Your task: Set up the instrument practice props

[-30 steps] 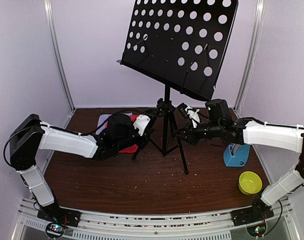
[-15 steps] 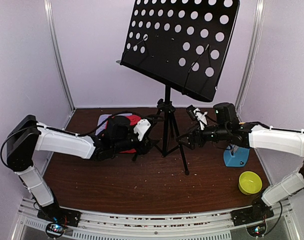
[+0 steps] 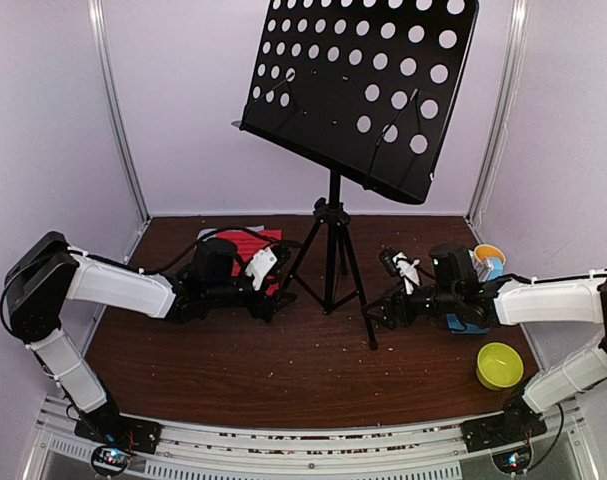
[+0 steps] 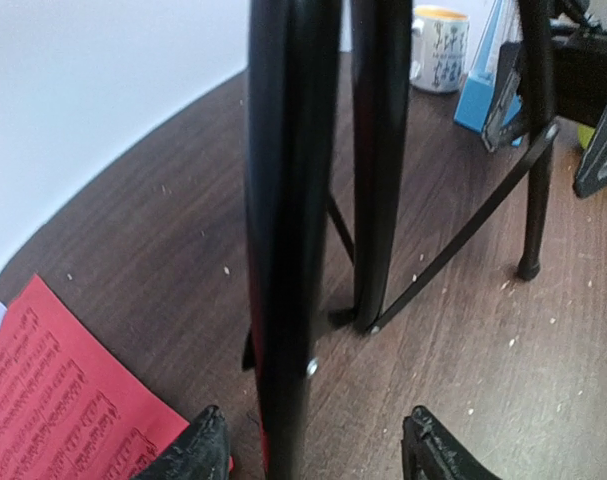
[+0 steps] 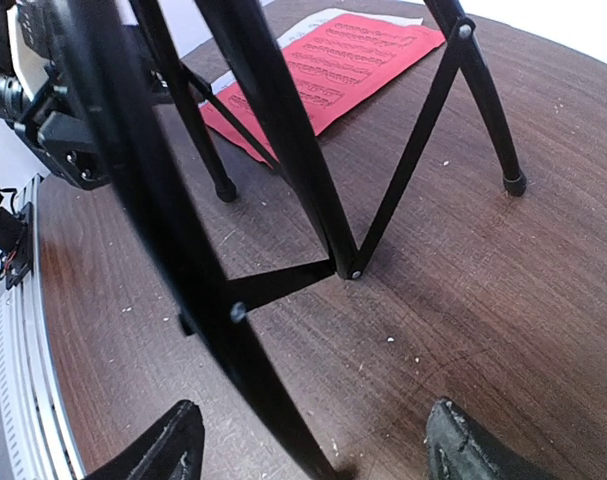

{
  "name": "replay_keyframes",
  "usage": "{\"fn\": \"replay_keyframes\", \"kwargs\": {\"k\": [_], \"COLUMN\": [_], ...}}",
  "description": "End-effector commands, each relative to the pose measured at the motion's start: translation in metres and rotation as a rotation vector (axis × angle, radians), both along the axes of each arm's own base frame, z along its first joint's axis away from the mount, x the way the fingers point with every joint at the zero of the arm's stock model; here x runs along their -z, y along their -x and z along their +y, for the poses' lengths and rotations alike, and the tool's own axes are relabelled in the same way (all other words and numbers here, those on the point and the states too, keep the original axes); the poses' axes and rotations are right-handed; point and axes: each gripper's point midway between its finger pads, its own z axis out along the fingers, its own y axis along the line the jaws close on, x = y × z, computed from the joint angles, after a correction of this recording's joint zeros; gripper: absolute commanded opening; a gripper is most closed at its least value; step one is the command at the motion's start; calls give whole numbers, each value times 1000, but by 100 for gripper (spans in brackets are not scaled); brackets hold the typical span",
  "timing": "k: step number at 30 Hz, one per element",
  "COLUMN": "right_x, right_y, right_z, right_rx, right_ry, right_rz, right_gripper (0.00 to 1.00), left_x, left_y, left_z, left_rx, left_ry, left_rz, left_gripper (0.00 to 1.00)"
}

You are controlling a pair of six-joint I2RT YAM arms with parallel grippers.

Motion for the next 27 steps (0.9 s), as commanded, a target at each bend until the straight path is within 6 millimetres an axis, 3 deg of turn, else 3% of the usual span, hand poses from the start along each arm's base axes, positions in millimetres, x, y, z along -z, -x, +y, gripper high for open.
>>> {"fn": "replay_keyframes", "kwargs": {"k": [1,6,10,14,19,24,27], "right_x": [3,10,14,17,23,26,32], "right_y": [-10,-14,-17,-18,-16,-14,-12], "right_z": [9,15,21,18,13,9,1], "right_rx": [18,25,28,58,78,104,142], "right_ry": [-24,-56,-45,-35,-23,-9,25], "right_rz": [-34,-38,-39,-36,-28,-18,17], "right_gripper": [76,72,67,55,38,11,0], "left_x": [4,13,14,15,15,17,19], "left_y": [-4,-8,-8,-7,-8,-6,-3], "left_z": [-11,-15,-16,-15,-13,-8,-2], "left_rx": [31,31,31,29,13,-3,-15], "left_ry": [31,43,54,59,65,52,40], "left_rz": [28,48,49,52,56,65,80], "left_gripper": [59,52,33,18,10,0,0]}}
